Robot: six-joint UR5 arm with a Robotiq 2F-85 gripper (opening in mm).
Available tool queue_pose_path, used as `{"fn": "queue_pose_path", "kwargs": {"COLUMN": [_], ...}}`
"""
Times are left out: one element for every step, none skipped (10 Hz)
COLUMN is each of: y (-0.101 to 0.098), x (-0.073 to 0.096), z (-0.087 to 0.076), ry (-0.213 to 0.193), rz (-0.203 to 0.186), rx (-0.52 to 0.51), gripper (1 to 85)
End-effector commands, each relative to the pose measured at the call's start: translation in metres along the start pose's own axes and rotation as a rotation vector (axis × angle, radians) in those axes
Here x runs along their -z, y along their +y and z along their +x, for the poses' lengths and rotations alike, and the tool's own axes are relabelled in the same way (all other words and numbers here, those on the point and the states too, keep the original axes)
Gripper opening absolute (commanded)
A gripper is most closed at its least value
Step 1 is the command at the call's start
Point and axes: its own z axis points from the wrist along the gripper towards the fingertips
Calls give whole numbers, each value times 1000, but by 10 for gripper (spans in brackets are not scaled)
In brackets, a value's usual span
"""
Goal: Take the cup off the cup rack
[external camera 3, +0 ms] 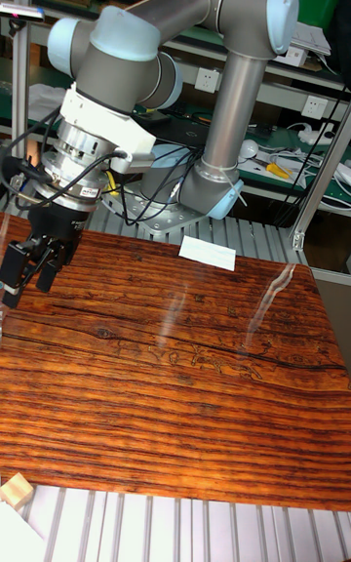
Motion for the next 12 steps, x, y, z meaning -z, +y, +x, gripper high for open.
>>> {"fn": "queue_pose_path", "kwargs": {"y": [3,5,9,8,6,8,9,10,12,14,14,11], "x": [-1,-1,-1,-2,-2,-2,-2,-2,-2,-2,-2,-2], "z": [-2,-6,-5,0,3,2,2,3,2,-1,-2,-1], "ry": [-13,-25,-23,-6,4,-1,1,4,-1,-11,-15,-10], "rz": [-10,-19,-32,-28,-22,-28,-31,-36,-43,-51,-50,-38], "rx": [-53,-61,-65,-72,-72,-79,-82,-89,-100,-115,-118,-106], "gripper": [673,673,670,660,653,650,650,647,643,637,623,607]}}
